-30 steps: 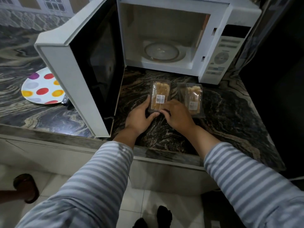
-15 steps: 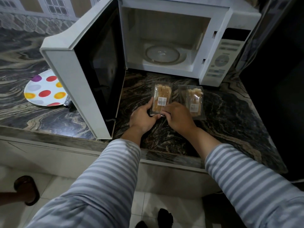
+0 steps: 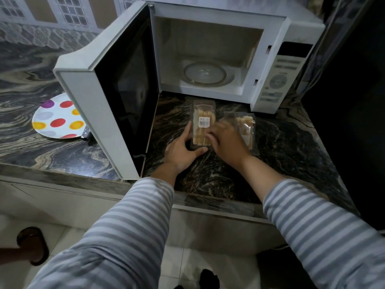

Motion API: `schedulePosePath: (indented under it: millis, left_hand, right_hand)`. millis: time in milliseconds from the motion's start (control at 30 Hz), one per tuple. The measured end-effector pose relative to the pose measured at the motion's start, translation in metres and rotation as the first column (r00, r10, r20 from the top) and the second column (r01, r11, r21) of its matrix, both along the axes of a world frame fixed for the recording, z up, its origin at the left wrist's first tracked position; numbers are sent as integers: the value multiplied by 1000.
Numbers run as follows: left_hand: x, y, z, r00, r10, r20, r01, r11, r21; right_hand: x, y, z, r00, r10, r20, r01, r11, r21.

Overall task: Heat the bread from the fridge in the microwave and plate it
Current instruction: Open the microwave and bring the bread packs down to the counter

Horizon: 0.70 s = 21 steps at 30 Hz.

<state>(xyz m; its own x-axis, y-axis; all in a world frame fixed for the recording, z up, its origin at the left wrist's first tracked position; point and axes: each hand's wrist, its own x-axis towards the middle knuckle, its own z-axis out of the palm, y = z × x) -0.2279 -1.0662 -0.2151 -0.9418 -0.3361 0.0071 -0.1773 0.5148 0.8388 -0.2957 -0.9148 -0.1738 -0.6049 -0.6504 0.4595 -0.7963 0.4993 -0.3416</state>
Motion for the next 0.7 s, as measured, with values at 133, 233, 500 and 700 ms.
schedulePosePath:
  millis: [133,233,500,700]
  left_hand:
    - [-4,1,26,995,-2,-99,-4,998,-60]
    - [-12,2,50,968,-41,-249,8,991,-130]
    - [-46,-9,95,968,-36,-247,19,997,-71]
    - [-63,-19,106,981,-22,-194,19,1000,-16]
  right_hand:
    - [-3,1,11,994,-83,-66,70,980,-185]
    - [-9,-7,19,990,-122,74,139,943,-302]
    - [10,-37,16,833,-113,541,431,746,-508]
    - [5,-62,-14,768,-331,548,505,840,-201]
